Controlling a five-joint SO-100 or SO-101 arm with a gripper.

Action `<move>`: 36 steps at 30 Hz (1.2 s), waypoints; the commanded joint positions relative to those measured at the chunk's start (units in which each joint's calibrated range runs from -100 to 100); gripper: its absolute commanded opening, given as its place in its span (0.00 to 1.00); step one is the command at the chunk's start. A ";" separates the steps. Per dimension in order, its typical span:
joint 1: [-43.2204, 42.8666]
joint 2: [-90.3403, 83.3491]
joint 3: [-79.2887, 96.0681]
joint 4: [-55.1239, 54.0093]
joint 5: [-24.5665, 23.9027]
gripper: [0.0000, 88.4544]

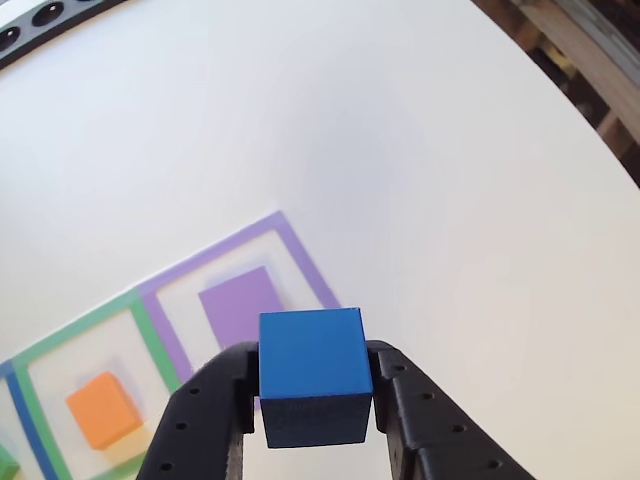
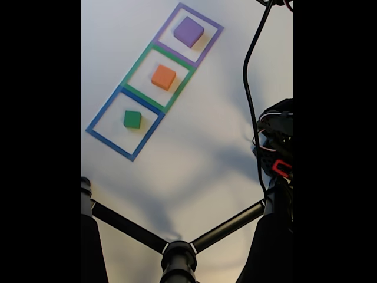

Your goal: Tower of hanoi

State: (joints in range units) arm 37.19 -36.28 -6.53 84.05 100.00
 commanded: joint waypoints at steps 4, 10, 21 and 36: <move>3.41 -9.96 31.11 -25.90 0.00 0.04; 2.72 -12.04 54.10 -51.55 0.00 0.04; -1.93 0.94 72.91 -89.60 0.00 0.04; -3.91 26.90 71.73 -116.87 0.00 0.04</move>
State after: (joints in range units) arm 34.70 -11.81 67.50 -27.19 100.00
